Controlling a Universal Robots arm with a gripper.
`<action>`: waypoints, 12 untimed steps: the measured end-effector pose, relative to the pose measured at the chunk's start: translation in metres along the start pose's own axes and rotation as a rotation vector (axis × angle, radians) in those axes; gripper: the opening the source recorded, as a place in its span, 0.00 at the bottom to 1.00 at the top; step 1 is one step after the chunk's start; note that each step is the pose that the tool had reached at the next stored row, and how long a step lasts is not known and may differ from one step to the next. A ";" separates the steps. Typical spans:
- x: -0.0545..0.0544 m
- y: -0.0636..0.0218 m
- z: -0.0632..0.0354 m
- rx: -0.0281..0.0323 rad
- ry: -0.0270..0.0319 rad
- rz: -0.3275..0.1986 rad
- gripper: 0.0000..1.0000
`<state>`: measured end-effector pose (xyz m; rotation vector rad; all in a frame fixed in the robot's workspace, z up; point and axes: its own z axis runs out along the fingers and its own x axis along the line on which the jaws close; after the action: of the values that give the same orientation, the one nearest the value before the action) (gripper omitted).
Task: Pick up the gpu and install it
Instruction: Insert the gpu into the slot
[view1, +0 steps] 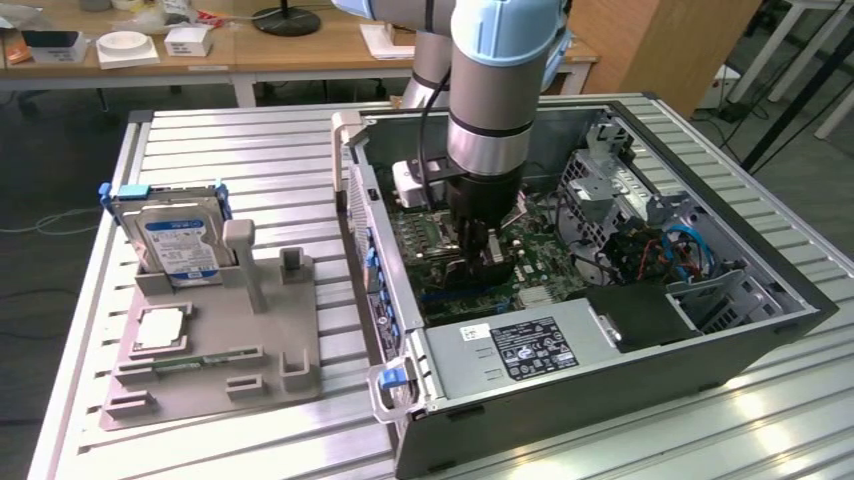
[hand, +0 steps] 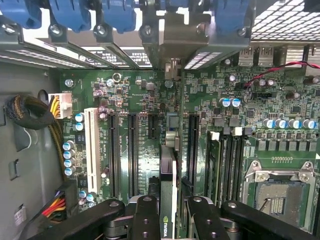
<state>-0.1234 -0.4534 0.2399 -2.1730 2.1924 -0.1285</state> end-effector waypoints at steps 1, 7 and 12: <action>0.000 0.0000 0.0001 -0.0001 0.0000 0.000 0.26; 0.000 0.0004 0.0005 0.0002 0.0006 0.000 0.26; 0.000 0.0031 0.0004 0.0010 0.0004 -0.010 0.26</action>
<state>-0.1265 -0.4534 0.2392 -2.1837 2.1817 -0.1304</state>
